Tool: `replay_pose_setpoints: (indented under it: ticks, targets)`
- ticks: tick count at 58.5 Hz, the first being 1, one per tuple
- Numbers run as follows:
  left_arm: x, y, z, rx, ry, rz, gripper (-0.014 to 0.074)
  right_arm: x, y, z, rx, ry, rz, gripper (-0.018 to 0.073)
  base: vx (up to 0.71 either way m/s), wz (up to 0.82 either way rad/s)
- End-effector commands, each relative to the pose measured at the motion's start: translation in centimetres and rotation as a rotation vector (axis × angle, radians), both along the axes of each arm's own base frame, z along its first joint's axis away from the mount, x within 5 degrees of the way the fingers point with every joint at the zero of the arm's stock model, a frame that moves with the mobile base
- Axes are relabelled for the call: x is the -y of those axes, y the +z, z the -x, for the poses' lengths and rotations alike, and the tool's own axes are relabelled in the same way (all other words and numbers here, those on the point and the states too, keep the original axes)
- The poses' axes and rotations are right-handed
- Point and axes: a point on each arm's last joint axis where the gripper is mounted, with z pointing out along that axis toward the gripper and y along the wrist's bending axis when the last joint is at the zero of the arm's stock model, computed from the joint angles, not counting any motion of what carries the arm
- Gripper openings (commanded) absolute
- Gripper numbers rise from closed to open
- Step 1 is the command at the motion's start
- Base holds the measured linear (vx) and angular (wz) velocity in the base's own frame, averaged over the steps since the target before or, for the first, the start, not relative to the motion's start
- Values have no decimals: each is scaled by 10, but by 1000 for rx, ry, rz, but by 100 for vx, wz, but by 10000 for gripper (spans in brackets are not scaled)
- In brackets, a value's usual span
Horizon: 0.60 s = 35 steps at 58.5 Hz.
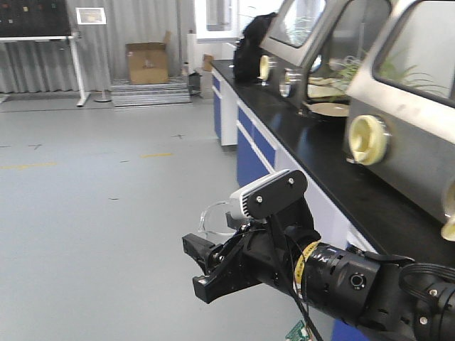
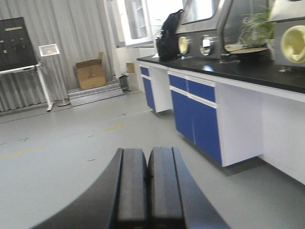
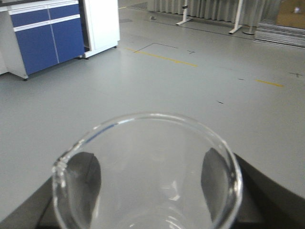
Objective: Pick beaker and place in left cabinet
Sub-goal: 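Hold the beaker in the right gripper while the base turns away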
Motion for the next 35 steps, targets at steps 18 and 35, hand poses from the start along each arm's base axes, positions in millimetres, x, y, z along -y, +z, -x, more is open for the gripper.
replay_pose_setpoints:
  ticks: [18, 35]
  targets:
    - [0, 2, 1, 76, -4, 15, 1, 1, 31, 6, 101, 34, -99, 61, 29, 24]
    - [0, 2, 1, 76, -4, 15, 1, 1, 31, 6, 101, 34, -99, 61, 39, 11]
